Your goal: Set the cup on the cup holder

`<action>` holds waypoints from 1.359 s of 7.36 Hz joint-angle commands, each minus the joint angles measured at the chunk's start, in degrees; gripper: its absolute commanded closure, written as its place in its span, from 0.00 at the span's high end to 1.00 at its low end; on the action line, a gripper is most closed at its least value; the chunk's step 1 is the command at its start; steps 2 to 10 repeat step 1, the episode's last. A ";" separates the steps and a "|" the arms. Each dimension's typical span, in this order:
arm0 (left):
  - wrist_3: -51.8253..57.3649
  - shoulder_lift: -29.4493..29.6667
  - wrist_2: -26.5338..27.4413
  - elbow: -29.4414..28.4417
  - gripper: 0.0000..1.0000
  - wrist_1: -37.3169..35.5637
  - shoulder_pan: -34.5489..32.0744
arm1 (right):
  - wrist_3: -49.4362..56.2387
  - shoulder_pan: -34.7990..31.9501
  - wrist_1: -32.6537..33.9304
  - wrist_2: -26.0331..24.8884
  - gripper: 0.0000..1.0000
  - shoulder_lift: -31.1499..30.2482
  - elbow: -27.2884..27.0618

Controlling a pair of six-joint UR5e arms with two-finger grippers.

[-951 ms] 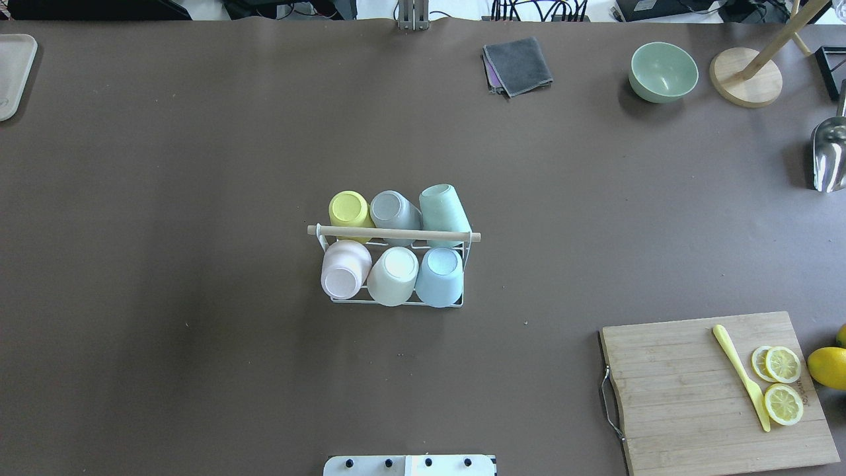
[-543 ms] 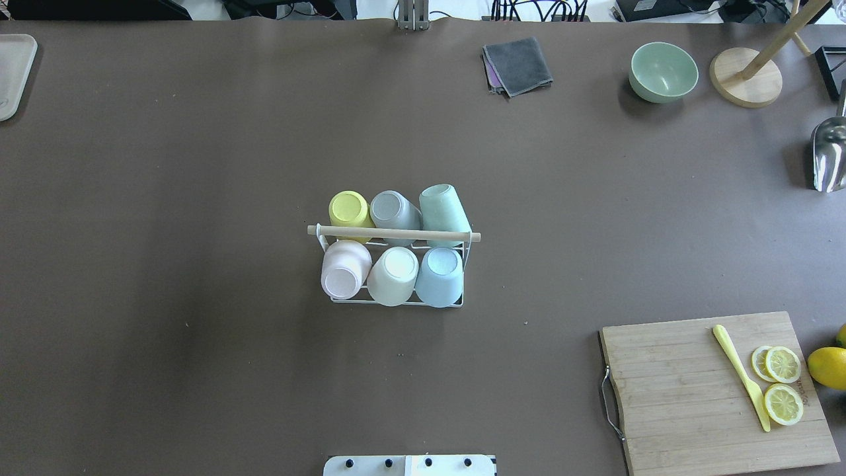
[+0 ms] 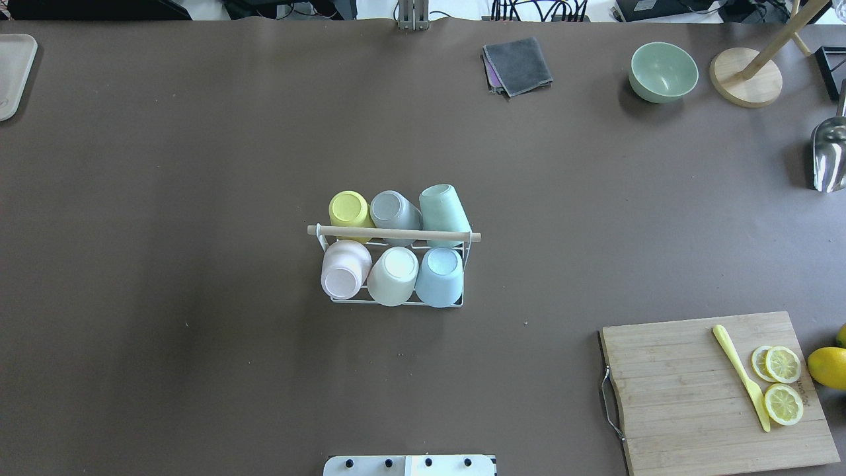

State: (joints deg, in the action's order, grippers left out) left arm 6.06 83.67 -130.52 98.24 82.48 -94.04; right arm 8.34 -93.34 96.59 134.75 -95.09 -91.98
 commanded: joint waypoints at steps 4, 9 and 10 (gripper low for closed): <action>0.00 0.00 0.00 -0.06 0.99 -0.04 0.00 | 0.01 0.00 0.00 -0.01 1.00 0.00 0.14; 0.00 0.00 0.00 -0.06 0.99 -0.04 0.00 | 0.01 0.00 0.00 -0.01 1.00 0.00 0.14; 0.00 0.00 0.00 -0.06 0.99 -0.04 0.00 | 0.01 0.00 0.00 -0.01 1.00 0.00 0.14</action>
